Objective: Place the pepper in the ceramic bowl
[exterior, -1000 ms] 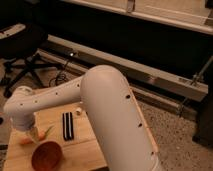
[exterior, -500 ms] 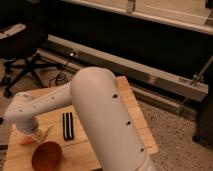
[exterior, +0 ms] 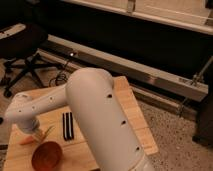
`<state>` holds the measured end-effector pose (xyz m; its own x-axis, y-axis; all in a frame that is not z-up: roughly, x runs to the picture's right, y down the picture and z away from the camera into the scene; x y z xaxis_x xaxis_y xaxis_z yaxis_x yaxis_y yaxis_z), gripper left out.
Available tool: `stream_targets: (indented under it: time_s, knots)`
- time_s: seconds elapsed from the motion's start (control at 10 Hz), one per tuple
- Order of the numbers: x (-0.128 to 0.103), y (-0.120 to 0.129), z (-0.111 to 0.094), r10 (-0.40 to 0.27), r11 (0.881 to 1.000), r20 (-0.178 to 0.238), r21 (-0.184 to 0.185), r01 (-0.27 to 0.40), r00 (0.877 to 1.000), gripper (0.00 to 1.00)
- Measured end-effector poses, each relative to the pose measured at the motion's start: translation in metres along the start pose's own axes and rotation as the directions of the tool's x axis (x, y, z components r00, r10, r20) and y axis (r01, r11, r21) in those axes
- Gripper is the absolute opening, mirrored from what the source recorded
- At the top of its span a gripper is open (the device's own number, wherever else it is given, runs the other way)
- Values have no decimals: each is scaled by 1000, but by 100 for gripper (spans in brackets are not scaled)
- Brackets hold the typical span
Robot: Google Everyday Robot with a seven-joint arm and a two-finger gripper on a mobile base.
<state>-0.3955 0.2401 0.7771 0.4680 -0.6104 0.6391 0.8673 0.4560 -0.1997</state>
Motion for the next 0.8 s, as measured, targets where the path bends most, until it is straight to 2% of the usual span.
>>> stream_targets:
  time_s: [0.4, 0.5, 0.8]
  knots:
    - [-1, 3, 6, -17, 999, -10, -31, 17, 1000, 4]
    - [-1, 3, 7, -24, 999, -15, -36, 23, 1000, 0]
    - [-1, 3, 7, -39, 998, -30, -51, 37, 999, 0]
